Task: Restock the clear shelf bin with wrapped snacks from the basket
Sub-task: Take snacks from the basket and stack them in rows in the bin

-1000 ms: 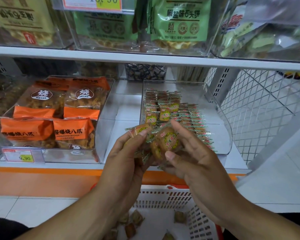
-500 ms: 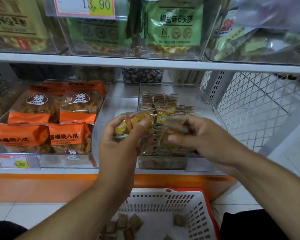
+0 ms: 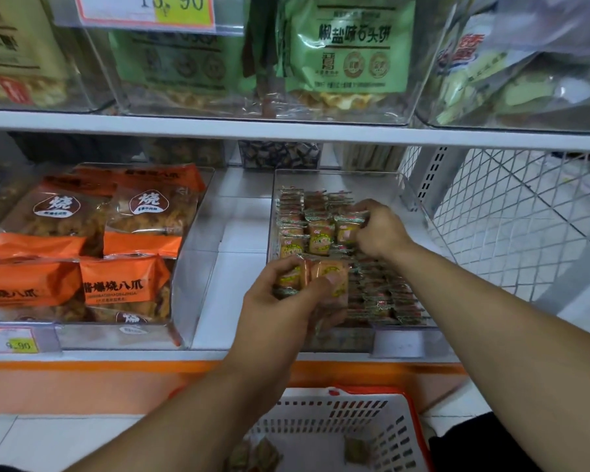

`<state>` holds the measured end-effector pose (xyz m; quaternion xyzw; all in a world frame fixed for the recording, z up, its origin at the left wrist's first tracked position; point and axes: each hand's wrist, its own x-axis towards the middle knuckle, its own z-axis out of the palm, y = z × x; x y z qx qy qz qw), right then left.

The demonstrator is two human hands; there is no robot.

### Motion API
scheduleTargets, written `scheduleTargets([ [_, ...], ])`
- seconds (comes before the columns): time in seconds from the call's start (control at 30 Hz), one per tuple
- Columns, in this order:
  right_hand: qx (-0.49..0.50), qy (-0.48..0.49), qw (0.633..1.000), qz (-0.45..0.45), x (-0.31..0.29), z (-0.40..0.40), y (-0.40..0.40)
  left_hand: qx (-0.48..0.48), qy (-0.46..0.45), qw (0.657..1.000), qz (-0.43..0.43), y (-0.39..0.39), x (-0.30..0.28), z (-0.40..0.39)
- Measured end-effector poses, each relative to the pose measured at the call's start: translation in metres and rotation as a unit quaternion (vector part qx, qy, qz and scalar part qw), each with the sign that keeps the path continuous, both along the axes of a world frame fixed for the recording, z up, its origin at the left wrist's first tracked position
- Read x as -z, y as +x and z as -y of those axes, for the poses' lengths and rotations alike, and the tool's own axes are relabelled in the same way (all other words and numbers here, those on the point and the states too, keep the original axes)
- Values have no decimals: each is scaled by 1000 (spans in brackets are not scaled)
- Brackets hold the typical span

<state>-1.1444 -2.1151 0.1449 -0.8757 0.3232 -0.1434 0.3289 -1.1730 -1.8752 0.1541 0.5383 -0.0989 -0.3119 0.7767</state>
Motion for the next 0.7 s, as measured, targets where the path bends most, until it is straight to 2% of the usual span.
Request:
scheduleTargets([
  [0.13, 11, -6, 1000, 12, 2, 0, 1, 3, 7, 1000, -14, 0, 3, -4],
  [0.33, -29, -49, 998, 1, 5, -5, -3, 21, 7, 1000, -13, -1, 4, -6],
  [0.7, -35, -16, 999, 30, 8, -3, -10, 35, -12, 999, -27, -2, 2, -13],
])
